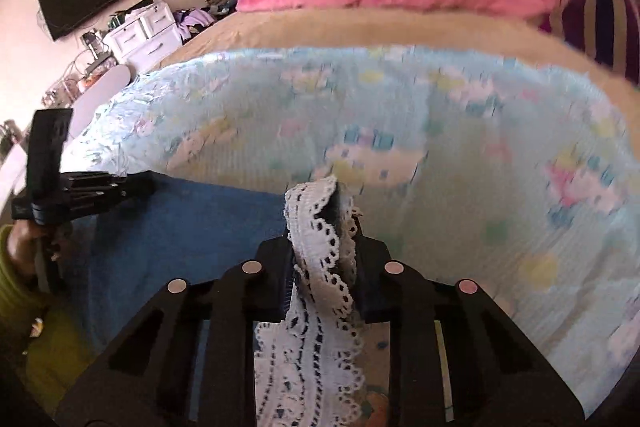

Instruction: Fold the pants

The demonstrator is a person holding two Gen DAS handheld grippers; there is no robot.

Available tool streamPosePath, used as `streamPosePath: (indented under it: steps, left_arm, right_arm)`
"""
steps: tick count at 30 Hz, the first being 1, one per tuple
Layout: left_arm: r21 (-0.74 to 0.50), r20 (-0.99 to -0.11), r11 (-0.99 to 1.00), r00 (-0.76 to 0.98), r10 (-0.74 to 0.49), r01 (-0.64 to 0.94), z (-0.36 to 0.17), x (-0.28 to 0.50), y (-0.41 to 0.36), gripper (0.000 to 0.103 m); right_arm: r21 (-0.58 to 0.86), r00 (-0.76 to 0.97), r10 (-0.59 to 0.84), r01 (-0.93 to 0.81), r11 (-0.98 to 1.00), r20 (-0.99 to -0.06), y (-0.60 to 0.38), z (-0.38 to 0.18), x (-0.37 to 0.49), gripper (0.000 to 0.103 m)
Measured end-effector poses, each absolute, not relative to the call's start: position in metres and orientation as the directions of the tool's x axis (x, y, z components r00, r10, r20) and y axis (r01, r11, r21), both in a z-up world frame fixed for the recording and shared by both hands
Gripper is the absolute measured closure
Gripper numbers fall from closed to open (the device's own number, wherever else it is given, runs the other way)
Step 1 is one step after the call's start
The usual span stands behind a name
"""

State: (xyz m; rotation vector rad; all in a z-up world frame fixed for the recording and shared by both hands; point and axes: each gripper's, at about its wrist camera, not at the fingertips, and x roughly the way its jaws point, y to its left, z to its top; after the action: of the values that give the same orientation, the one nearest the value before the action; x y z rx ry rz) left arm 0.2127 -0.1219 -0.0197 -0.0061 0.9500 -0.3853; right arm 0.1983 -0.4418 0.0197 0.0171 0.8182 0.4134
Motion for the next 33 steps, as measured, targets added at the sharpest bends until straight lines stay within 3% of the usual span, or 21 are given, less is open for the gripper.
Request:
streamPosePath:
  steps: [9,14,16,21,26,28,33]
  left_arm:
    - [-0.163,-0.798,0.948,0.529,-0.289,0.273,-0.032,0.237,-0.121,0.097]
    - [-0.180,-0.814,0.957,0.513,-0.274,0.226,-0.056,0.243,-0.109,0.091]
    - [-0.200,-0.810,0.956,0.513,-0.284,0.213,-0.056,0.243,-0.105,0.090]
    - [-0.214,-0.778,0.960,0.563,-0.279,0.180,-0.039,0.225,-0.087,0.079]
    - [-0.208,-0.757,0.960,0.591,-0.278,0.185,-0.017,0.193,-0.073,0.076]
    - [-0.198,-0.752,0.959,0.596,-0.282,0.204,-0.011,0.172,-0.072,0.067]
    - [-0.203,-0.753,0.948,0.579,-0.312,0.246,-0.015,0.126,-0.071,0.057]
  right_arm:
    - [0.110,0.526,0.286,-0.340,0.934,-0.801,-0.429,-0.017,0.239,0.085]
    - [0.091,0.518,0.242,-0.301,0.949,-0.820,-0.433,-0.030,0.241,0.068]
    - [0.055,0.541,0.194,-0.263,0.963,-0.818,-0.437,-0.025,0.239,0.050]
    - [0.127,0.611,0.216,-0.187,0.974,-0.762,-0.460,0.004,0.209,0.040]
    - [0.191,0.612,0.265,-0.185,0.964,-0.745,-0.479,0.012,0.169,0.039]
    - [0.215,0.607,0.276,-0.173,0.961,-0.745,-0.489,0.013,0.151,0.039]
    - [0.253,0.563,0.300,-0.162,0.954,-0.770,-0.505,0.005,0.111,0.039]
